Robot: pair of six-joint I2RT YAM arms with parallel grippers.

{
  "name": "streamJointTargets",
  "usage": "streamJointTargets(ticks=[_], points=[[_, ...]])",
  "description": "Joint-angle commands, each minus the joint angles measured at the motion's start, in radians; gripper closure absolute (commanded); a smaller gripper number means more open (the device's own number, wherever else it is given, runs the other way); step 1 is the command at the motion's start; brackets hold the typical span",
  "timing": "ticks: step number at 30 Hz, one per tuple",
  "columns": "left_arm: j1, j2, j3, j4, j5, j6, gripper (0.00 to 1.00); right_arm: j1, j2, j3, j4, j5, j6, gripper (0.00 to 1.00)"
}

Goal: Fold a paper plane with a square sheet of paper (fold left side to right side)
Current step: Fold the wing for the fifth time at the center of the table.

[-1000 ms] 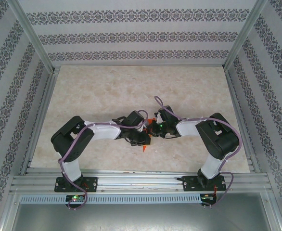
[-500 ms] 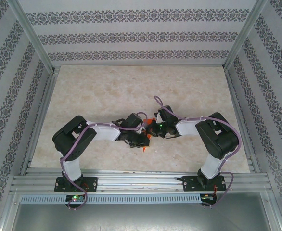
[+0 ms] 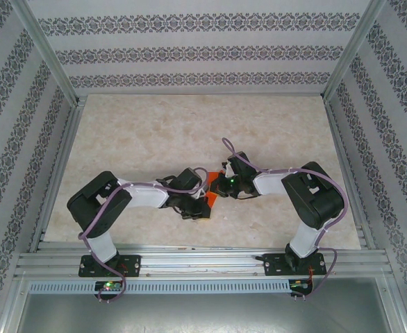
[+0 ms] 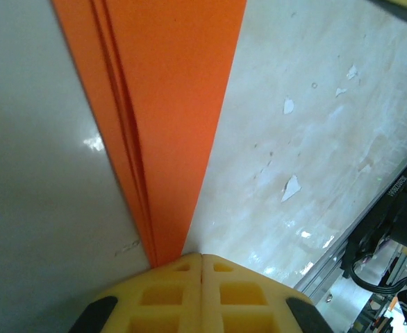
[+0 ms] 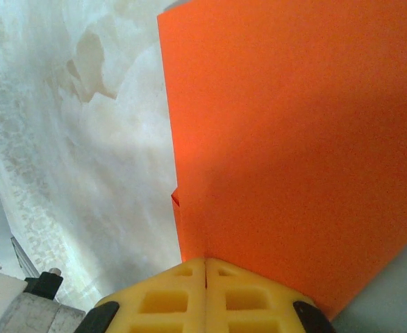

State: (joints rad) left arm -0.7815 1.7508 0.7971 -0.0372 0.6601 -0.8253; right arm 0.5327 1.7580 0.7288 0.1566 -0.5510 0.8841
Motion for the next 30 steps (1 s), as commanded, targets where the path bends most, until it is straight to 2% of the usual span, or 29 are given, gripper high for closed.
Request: streamJointTargets(ticks=[1,4,12,17,30], points=[[-0.019,-0.013,-0.056,-0.061,0.021,-0.003,1.0,0.004,0.062,-0.02,-0.123,0.068,-0.027,1.0],[-0.022,-0.016,-0.082,-0.025,0.029,-0.027,1.0,0.004,0.061,-0.017,-0.123,0.065,-0.029,1.0],[-0.014,-0.13,-0.043,-0.084,-0.021,-0.004,1.0,0.006,0.053,-0.008,-0.123,0.054,-0.025,1.0],[0.004,-0.175,-0.008,-0.063,-0.049,-0.021,1.0,0.007,0.042,-0.002,-0.12,0.052,-0.02,1.0],[0.044,0.045,0.116,-0.052,-0.105,0.023,1.0,0.015,0.03,0.013,-0.102,0.045,0.004,1.0]])
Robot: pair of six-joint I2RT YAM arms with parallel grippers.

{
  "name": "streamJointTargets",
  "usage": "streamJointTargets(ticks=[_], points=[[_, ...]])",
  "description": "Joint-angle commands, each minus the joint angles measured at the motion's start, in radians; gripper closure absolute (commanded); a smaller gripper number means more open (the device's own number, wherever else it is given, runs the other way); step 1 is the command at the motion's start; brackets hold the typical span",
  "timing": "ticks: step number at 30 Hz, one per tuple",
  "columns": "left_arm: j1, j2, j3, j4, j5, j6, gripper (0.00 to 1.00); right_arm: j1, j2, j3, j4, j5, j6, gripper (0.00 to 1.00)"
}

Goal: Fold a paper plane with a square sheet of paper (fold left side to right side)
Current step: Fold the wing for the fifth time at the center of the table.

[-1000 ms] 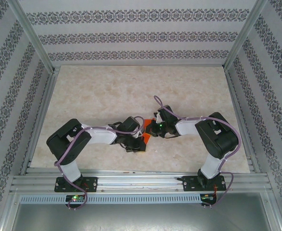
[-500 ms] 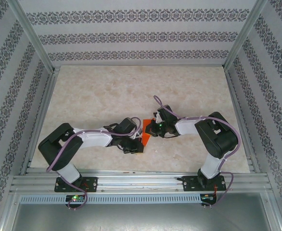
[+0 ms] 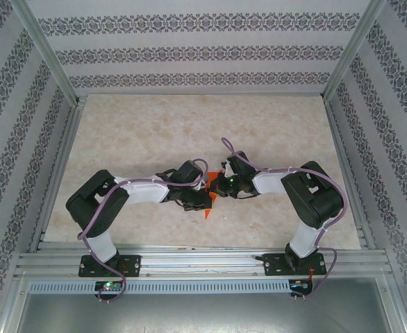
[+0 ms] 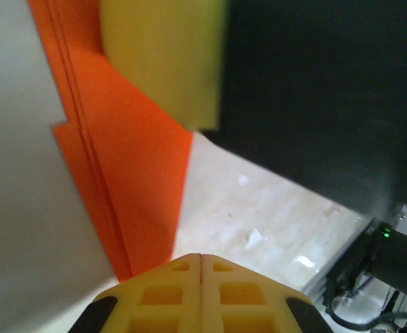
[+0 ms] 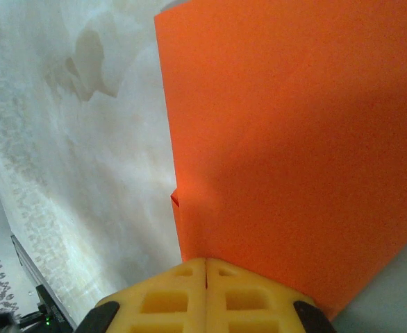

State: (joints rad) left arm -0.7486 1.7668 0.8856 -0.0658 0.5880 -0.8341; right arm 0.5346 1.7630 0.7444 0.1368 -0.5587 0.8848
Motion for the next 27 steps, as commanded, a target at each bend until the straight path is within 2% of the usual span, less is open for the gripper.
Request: streamJointTargets(ticks=[1,14,27], points=[[0.01,0.037,0.027,-0.028,-0.043,0.037,1.0,0.013,0.02,-0.001,-0.079,0.05,0.003,1.0],[0.01,0.045,-0.062,0.019,-0.061,0.001,1.0,-0.024,-0.124,0.008,-0.045,0.01,-0.046,1.0],[0.009,0.033,-0.071,0.006,-0.066,-0.01,1.0,0.022,-0.037,-0.054,0.027,0.032,-0.005,1.0]])
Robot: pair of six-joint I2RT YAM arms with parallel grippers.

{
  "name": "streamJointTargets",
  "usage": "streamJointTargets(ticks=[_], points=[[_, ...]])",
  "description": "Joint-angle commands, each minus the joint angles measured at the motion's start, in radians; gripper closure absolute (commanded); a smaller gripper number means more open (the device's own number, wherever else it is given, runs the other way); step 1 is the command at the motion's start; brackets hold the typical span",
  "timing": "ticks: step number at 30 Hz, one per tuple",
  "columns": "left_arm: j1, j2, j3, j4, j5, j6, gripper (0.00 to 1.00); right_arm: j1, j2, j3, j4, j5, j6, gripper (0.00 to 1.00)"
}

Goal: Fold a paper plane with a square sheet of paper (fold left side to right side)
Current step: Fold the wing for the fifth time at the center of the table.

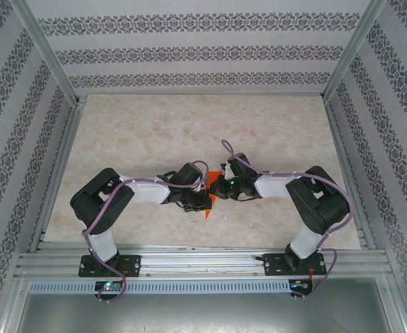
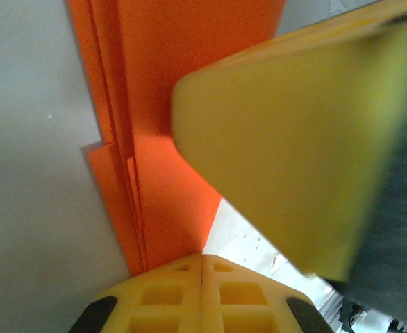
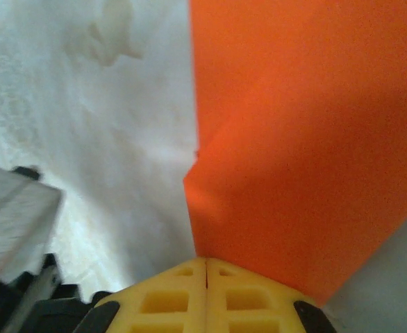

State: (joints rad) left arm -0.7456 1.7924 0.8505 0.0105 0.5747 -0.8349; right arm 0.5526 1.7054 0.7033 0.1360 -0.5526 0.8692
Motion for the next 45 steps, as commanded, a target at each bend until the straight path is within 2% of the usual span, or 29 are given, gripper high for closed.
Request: streamJointTargets(ticks=[1,16,35,39,45], points=[[0.006,0.005,-0.036,-0.073,-0.05,-0.01,1.0,0.003,0.029,-0.012,0.028,0.028,0.0,1.0],[0.006,-0.01,-0.07,-0.119,-0.054,-0.009,1.0,-0.116,0.097,0.056,0.006,0.008,-0.144,1.0],[0.006,-0.005,-0.072,-0.072,-0.043,-0.022,1.0,-0.317,0.228,0.216,-0.024,-0.039,-0.217,1.0],[0.005,0.004,-0.067,-0.004,-0.027,-0.061,1.0,-0.349,0.191,0.237,-0.036,-0.044,-0.217,1.0],[-0.003,0.024,-0.068,0.115,-0.062,-0.146,1.0,-0.388,0.01,0.176,-0.078,0.0,-0.224,0.98]])
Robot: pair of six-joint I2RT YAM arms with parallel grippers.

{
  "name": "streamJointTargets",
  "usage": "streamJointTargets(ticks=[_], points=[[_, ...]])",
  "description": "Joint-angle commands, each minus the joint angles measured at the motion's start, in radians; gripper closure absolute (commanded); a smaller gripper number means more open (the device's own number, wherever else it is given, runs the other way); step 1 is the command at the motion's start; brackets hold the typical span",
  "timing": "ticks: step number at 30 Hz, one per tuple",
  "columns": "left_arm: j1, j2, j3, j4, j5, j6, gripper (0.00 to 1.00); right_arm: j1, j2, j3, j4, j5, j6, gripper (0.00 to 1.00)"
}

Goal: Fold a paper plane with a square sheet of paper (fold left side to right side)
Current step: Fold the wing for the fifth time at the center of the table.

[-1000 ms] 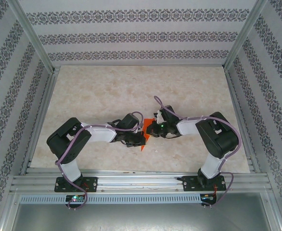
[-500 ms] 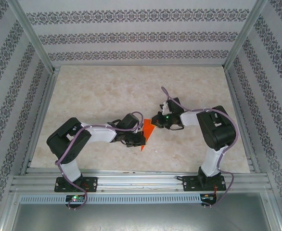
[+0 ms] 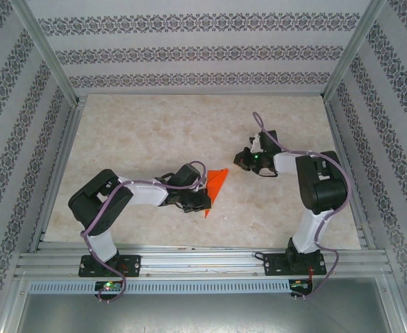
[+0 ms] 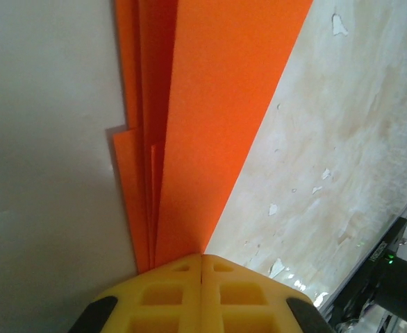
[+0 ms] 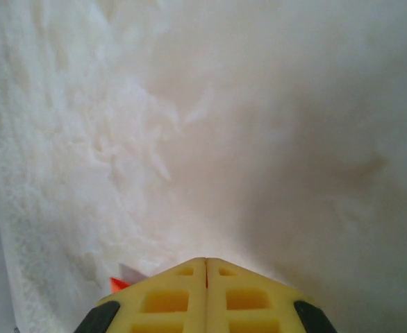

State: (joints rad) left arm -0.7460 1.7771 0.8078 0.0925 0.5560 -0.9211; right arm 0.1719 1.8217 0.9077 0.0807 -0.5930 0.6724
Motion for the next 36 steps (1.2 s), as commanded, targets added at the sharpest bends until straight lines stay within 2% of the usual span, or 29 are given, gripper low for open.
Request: streamJointTargets(ticks=[1,14,17,22,25,27,29,33,36], points=[[-0.005,0.042,-0.022,0.042,-0.051,-0.066,1.0,-0.013,-0.144,-0.054,-0.029,0.051,-0.025,0.96],[-0.018,0.054,0.007,0.102,-0.059,-0.113,1.0,-0.029,-0.565,-0.356,-0.06,0.113,0.037,0.79],[-0.019,0.037,0.01,0.096,-0.055,-0.107,0.95,-0.028,-0.64,-0.385,-0.085,0.114,0.043,0.73],[-0.017,-0.022,0.055,0.076,-0.039,-0.075,0.88,-0.029,-0.746,-0.432,-0.075,0.069,0.108,0.47],[-0.009,-0.059,0.133,0.012,-0.027,-0.011,0.81,-0.027,-0.799,-0.448,-0.105,0.061,0.149,0.39],[-0.002,-0.098,0.177,-0.058,-0.057,0.046,0.76,-0.01,-0.838,-0.457,-0.128,0.078,0.18,0.31],[0.008,-0.149,0.192,-0.117,-0.11,0.101,0.71,0.026,-0.884,-0.459,-0.168,0.134,0.211,0.22],[0.045,-0.28,0.17,-0.24,-0.269,0.205,0.61,0.17,-0.936,-0.426,-0.284,0.358,0.235,0.04],[0.073,-0.398,0.118,-0.287,-0.373,0.249,0.55,0.285,-0.881,-0.353,-0.4,0.507,0.214,0.02]])
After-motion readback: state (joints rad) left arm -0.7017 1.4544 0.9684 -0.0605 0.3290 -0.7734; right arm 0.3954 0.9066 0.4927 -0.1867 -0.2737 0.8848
